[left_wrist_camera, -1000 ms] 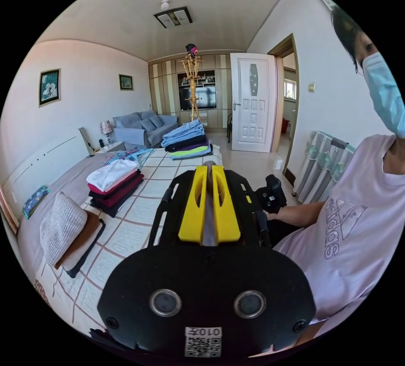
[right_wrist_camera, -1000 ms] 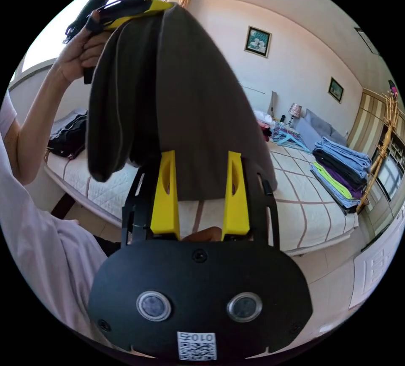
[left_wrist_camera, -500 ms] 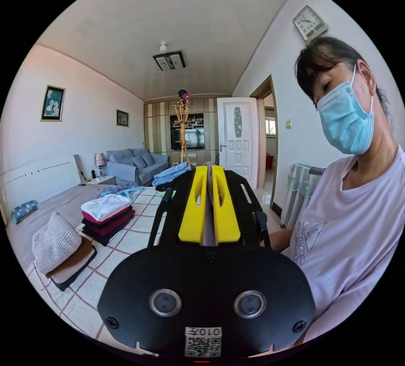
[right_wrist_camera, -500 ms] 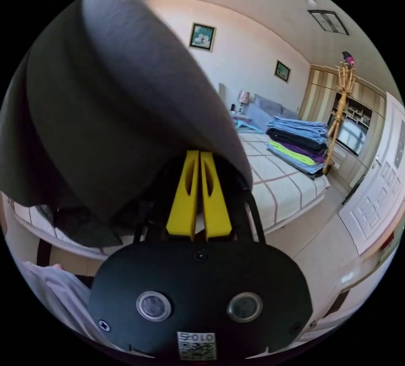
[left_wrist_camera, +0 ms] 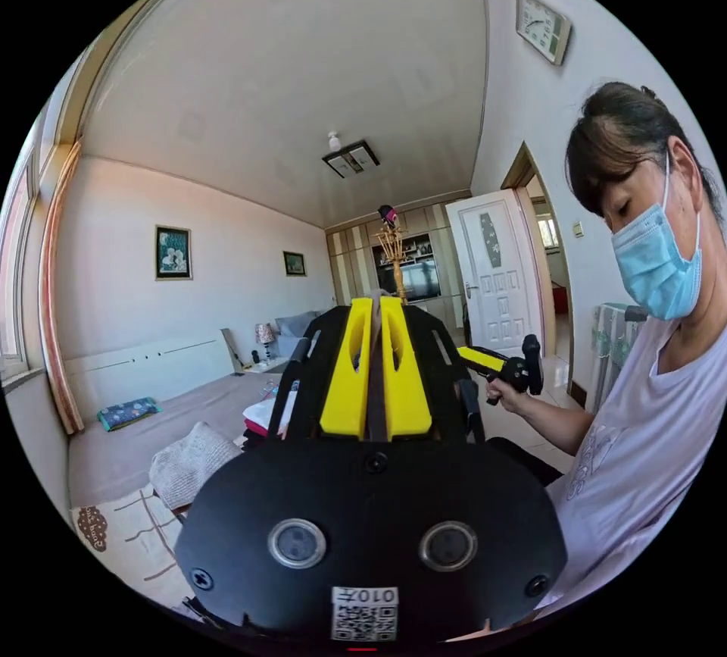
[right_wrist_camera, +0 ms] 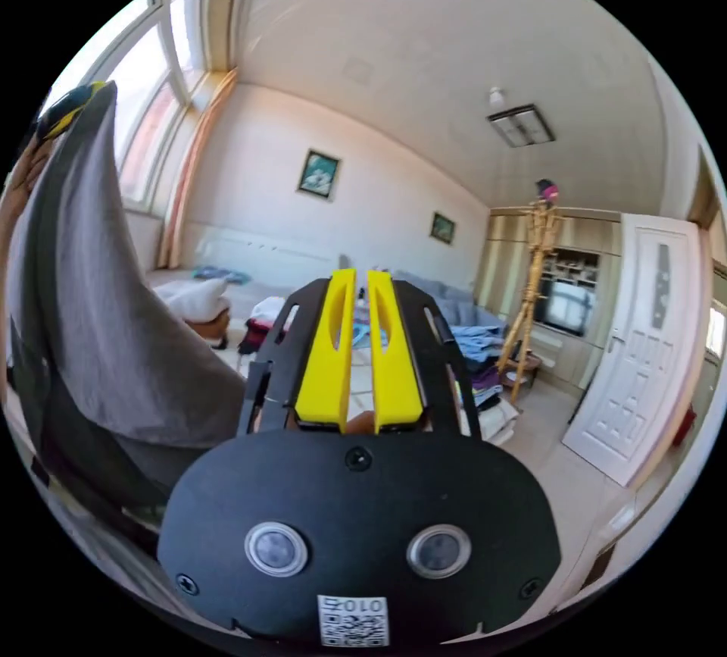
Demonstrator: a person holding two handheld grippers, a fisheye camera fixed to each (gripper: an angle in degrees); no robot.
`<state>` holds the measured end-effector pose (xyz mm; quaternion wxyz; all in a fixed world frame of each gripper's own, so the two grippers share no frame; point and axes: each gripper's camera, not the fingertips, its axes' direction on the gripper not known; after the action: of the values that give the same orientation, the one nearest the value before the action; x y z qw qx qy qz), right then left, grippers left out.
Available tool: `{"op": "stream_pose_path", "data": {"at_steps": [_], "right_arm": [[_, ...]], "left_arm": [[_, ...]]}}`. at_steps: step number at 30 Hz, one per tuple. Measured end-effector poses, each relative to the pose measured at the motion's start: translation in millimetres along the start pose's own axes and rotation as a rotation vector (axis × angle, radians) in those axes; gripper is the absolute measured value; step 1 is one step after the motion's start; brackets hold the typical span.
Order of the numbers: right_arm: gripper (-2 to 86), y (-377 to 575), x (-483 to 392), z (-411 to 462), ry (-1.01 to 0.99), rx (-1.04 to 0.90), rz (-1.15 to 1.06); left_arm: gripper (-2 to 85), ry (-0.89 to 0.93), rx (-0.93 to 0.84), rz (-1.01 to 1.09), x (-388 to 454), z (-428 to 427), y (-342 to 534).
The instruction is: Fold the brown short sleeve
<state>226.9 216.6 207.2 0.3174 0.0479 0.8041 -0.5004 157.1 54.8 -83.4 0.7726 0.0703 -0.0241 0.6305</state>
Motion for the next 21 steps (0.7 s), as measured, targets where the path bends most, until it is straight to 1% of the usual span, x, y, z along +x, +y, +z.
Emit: {"op": "stream_pose_path", "data": {"at_steps": [2, 3, 5, 8, 11, 14, 16, 17, 19, 21], "right_arm": [[11.2, 22.2, -12.1, 13.9, -0.232, -0.092, -0.075], [11.9, 29.3, -15.8, 15.2, -0.292, -0.107, -0.098], [13.2, 57.2, -26.2, 15.6, -0.532, -0.164, -0.169], [14.2, 84.0, -30.7, 17.7, -0.730, -0.224, -0.164], [15.1, 101.7, -47.0, 27.4, -0.790, -0.290, -0.210], [14.6, 115.8, -62.2, 45.2, -0.798, -0.367, -0.220], [12.3, 122.6, -63.8, 54.6, -0.771, -0.399, -0.197], [7.7, 123.7, -62.9, 55.6, -0.751, -0.409, -0.195], [4.2, 118.8, -56.7, 45.7, -0.747, -0.359, -0.201], [3.1, 108.2, -45.2, 29.9, -0.682, -0.293, -0.203]], "left_arm": [[0.0, 0.086, 0.002, -0.045, -5.4, 8.8, 6.4], [0.0, 0.120, 0.009, -0.055, -5.9, 10.6, 8.9], [0.0, 0.105, 0.012, -0.048, -3.3, 9.4, 8.7], [0.0, 0.092, 0.012, -0.022, 1.1, 4.9, 2.3], [-0.1, 0.124, 0.034, -0.007, 5.0, -1.7, -4.1], [0.0, 0.131, 0.054, 0.014, 11.1, -12.7, -11.1], [-0.1, 0.108, 0.074, 0.028, 16.3, -27.0, -17.2], [-0.1, 0.096, 0.080, 0.033, 17.3, -31.6, -18.8], [-0.1, 0.041, 0.101, 0.051, 19.5, -53.1, -25.8], [-0.1, -0.003, 0.126, 0.058, 19.3, -72.2, -30.7]]}}
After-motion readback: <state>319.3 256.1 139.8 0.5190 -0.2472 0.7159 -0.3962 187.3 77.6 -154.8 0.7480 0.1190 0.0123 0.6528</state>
